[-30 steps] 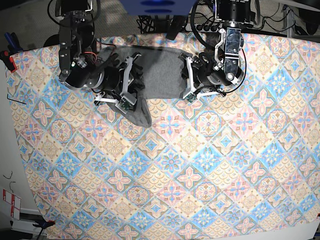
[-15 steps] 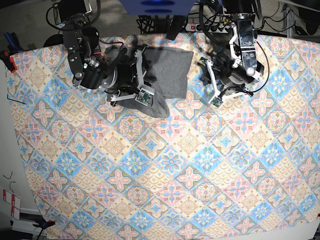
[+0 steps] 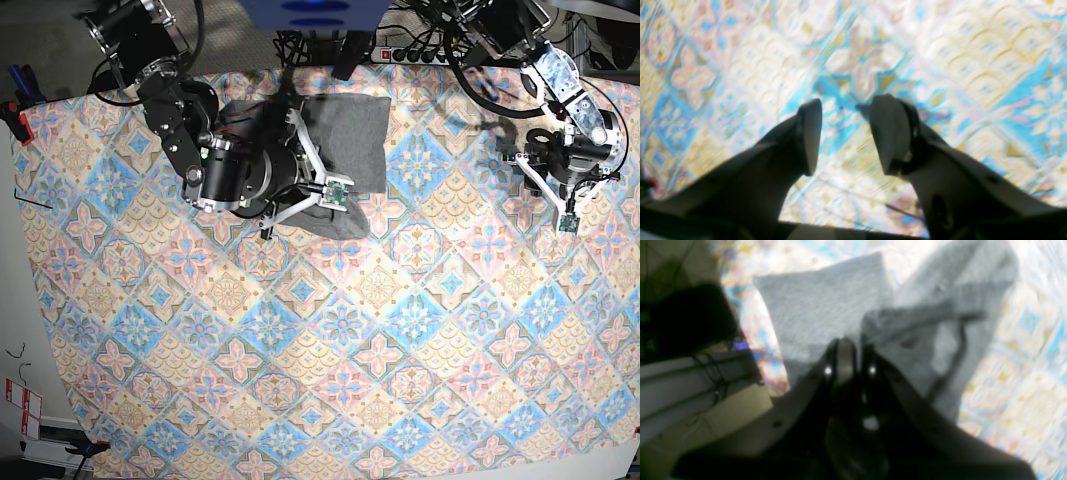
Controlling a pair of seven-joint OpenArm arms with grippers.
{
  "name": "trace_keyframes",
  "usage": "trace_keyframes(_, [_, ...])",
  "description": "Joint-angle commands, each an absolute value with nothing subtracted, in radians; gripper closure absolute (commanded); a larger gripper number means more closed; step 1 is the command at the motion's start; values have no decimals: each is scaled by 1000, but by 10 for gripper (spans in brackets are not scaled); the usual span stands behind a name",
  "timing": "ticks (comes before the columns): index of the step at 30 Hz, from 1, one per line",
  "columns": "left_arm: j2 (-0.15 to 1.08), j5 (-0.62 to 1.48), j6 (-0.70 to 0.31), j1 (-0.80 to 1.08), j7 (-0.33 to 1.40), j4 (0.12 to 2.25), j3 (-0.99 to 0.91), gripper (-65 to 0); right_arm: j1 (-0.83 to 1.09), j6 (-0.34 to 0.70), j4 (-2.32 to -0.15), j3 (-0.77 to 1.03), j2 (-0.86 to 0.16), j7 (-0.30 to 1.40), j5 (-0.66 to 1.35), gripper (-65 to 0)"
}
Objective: Fold the T-shirt properly
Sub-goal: 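Fold the strip end with the right gripper toward the left gripper's fold, then press the folded bundle flat with the right gripper and release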
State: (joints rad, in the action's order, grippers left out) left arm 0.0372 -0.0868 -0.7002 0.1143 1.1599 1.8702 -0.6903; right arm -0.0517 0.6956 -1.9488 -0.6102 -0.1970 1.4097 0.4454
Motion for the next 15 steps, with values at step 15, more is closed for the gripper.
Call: trace_keyframes(15, [51, -88, -698, 104, 1144, 1888, -693, -276, -124, 698, -1922, -657, -197, 1396, 440, -11])
